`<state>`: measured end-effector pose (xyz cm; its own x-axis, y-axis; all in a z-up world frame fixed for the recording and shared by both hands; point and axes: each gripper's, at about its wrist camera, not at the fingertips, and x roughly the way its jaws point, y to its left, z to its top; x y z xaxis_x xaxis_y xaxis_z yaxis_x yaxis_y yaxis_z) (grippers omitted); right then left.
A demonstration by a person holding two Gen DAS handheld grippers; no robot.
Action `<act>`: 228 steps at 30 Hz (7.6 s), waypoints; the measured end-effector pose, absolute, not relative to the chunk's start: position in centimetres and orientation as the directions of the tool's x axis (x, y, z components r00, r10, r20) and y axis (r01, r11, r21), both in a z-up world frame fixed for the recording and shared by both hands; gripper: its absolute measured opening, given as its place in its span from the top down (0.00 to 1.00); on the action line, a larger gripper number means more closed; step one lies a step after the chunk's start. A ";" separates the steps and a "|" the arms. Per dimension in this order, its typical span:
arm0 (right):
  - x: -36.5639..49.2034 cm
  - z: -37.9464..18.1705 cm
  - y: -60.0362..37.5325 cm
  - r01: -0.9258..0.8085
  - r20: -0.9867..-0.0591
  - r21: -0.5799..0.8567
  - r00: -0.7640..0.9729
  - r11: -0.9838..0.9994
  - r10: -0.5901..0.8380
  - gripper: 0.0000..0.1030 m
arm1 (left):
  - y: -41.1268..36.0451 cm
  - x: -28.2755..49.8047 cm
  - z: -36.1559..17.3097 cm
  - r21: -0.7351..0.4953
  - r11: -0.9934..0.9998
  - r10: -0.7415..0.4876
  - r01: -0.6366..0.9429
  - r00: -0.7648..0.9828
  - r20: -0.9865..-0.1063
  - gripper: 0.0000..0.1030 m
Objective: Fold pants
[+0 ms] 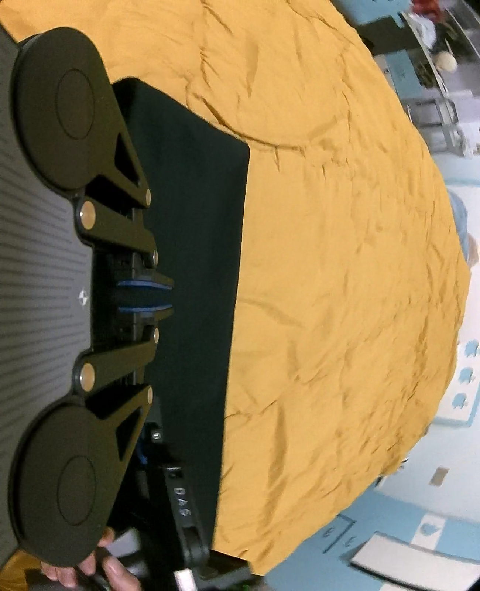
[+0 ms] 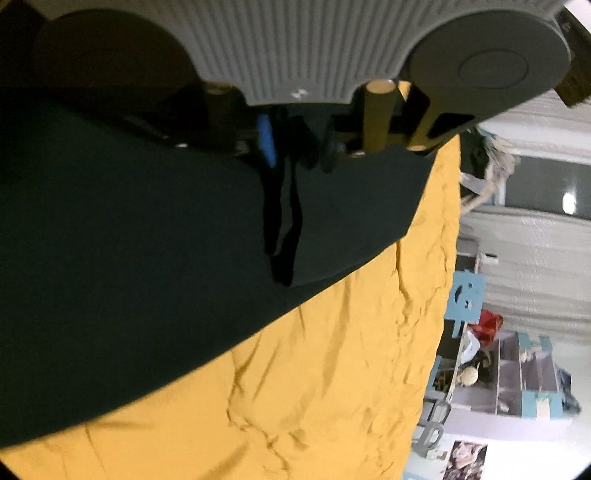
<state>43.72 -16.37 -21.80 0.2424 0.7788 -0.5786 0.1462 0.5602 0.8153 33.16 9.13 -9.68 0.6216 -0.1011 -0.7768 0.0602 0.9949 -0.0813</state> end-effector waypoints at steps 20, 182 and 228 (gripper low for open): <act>43.7 3.1 -16.9 -0.303 -0.560 0.667 0.399 0.681 0.726 1.00 | 12.8 28.8 -3.0 -0.104 0.992 -0.019 -0.067 0.748 -0.663 0.88; 29.8 -13.5 -27.2 -0.162 -0.714 0.248 0.636 0.955 0.294 0.94 | 9.0 29.1 -10.3 -0.538 0.831 -0.300 -0.141 0.700 -0.648 0.92; 32.6 -15.1 -37.2 0.022 -0.636 0.630 0.587 0.776 0.500 0.71 | -5.2 32.9 -7.9 -0.364 0.925 -0.356 0.107 0.575 -0.736 0.56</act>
<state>32.62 -37.22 -15.06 0.5872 0.5004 -0.6363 0.0219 0.7760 0.6304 32.93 -5.25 -7.92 0.5754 -0.3561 -0.7363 0.1073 0.9253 -0.3637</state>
